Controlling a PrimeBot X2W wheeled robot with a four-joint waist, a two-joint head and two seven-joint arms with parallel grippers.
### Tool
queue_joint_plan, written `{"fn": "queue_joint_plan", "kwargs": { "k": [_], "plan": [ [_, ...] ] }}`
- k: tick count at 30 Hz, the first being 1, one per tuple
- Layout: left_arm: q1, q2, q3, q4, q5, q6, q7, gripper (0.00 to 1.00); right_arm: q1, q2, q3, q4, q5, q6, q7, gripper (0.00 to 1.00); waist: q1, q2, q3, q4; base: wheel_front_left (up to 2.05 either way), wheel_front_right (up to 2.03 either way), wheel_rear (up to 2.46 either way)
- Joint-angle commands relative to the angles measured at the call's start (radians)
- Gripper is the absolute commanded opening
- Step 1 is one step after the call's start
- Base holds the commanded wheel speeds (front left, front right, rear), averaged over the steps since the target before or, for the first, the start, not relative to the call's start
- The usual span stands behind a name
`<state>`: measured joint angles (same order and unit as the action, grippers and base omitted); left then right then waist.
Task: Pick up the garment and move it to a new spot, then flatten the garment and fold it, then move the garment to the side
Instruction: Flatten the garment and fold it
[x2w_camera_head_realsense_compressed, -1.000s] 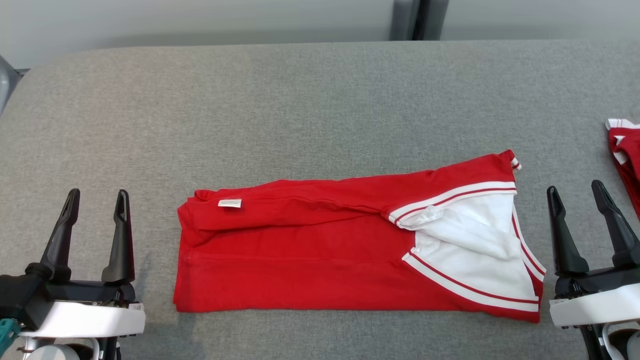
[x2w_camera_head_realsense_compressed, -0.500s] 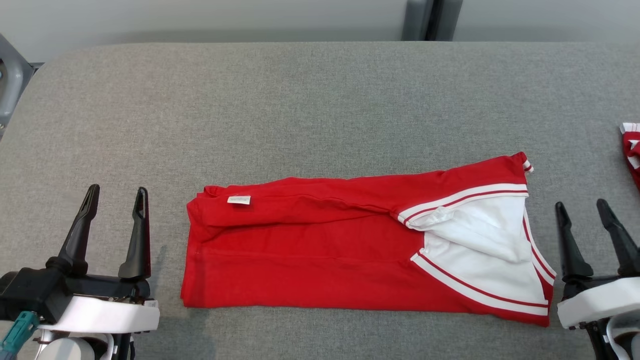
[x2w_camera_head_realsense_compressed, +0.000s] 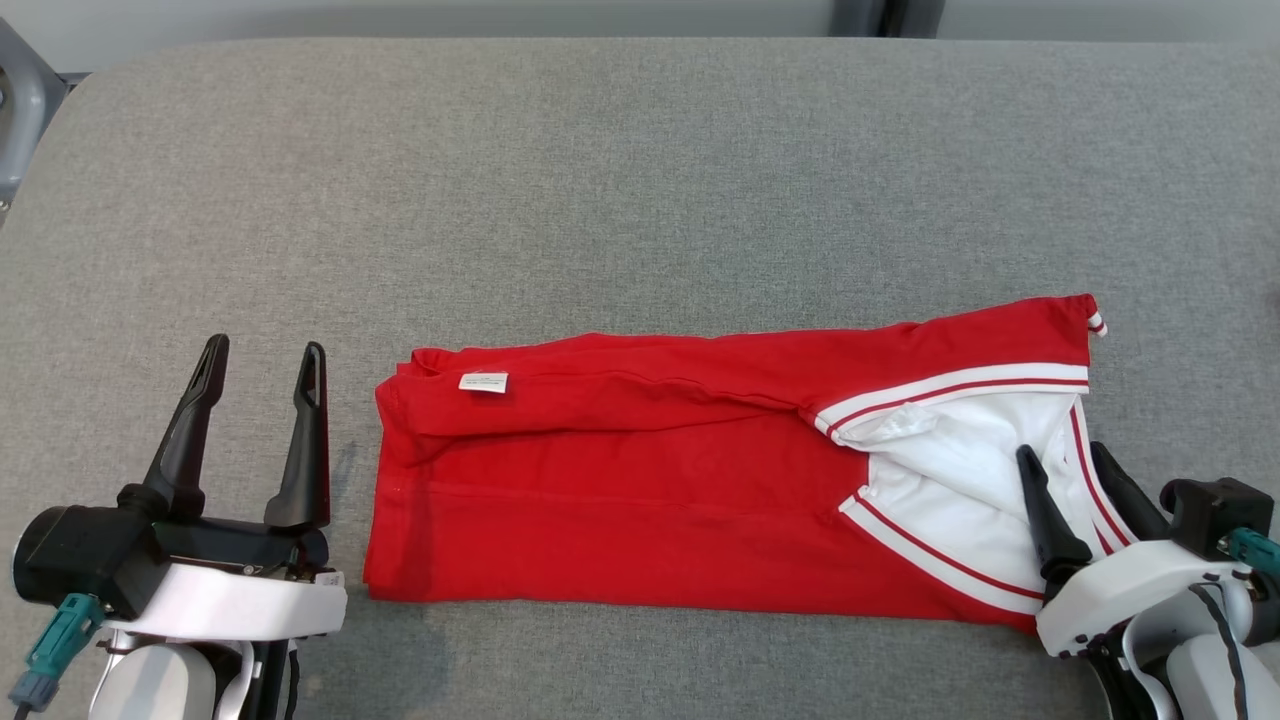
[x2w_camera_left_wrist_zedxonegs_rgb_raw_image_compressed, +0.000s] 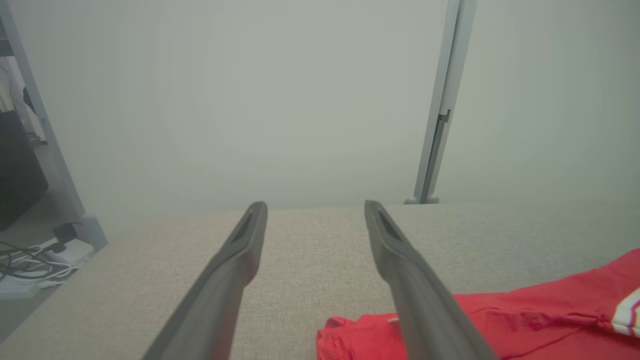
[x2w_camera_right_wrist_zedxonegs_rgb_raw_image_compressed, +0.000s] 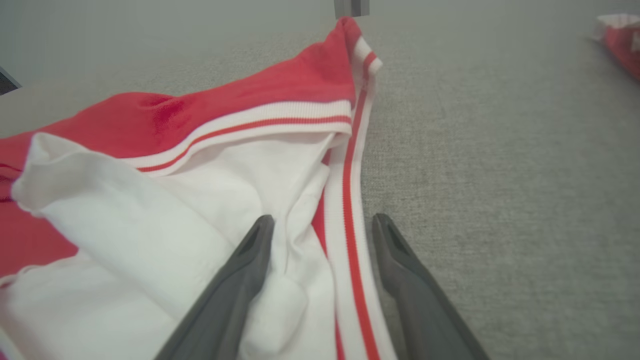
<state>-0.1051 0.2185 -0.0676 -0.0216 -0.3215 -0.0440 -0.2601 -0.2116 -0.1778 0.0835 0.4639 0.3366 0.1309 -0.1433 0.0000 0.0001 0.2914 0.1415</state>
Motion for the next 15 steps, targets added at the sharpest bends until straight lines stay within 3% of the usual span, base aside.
{"fn": "queue_joint_plan", "kwargs": {
  "k": [1, 2, 3, 4, 5, 11, 15],
  "plan": [
    [-0.015, -0.003, 0.008, 0.003, 0.007, -0.009, -0.003, 1.00, 0.000, 0.004, 0.028, 0.058, 0.017, 0.000, 0.020, 1.00, 0.0000, -0.0001, 0.006, 0.003, 0.00, 0.00, 0.00],
    [-0.016, -0.006, 0.011, 0.005, 0.008, -0.009, -0.003, 1.00, 0.000, 0.007, 0.042, 0.077, 0.025, 0.000, 0.024, 1.00, 0.0000, -0.0001, 0.007, 0.004, 0.00, 0.00, 0.00],
    [-0.016, -0.008, 0.014, 0.006, 0.009, -0.011, -0.003, 1.00, 0.001, 0.014, 0.062, 0.094, 0.036, 0.000, 0.031, 0.49, 0.0000, -0.0001, 0.008, 0.003, 0.00, 0.00, 0.00],
    [-0.016, -0.010, 0.018, 0.006, 0.011, -0.014, -0.003, 1.00, 0.002, 0.018, 0.080, 0.107, 0.048, 0.001, 0.041, 0.29, 0.0000, -0.0001, 0.009, 0.002, 0.00, 0.00, 0.00],
    [-0.016, -0.013, 0.020, 0.006, 0.012, -0.017, -0.003, 1.00, 0.002, 0.019, 0.091, 0.117, 0.055, 0.001, 0.038, 0.00, 0.0000, -0.0001, 0.010, 0.000, 0.00, 0.00, 0.00],
    [-0.018, -0.021, 0.039, 0.006, 0.021, -0.021, -0.003, 1.00, 0.001, -0.005, 0.106, 0.118, 0.082, -0.001, -0.022, 0.00, 0.0000, -0.0001, 0.010, -0.019, 0.00, 0.00, 0.00],
    [-0.005, -0.022, 0.054, -0.002, 0.026, -0.028, -0.003, 1.00, 0.007, -0.071, 0.034, 0.076, 0.085, -0.004, -0.087, 0.00, 0.0000, -0.0001, 0.005, -0.050, 0.00, 0.00, 0.00]
  ]
}}
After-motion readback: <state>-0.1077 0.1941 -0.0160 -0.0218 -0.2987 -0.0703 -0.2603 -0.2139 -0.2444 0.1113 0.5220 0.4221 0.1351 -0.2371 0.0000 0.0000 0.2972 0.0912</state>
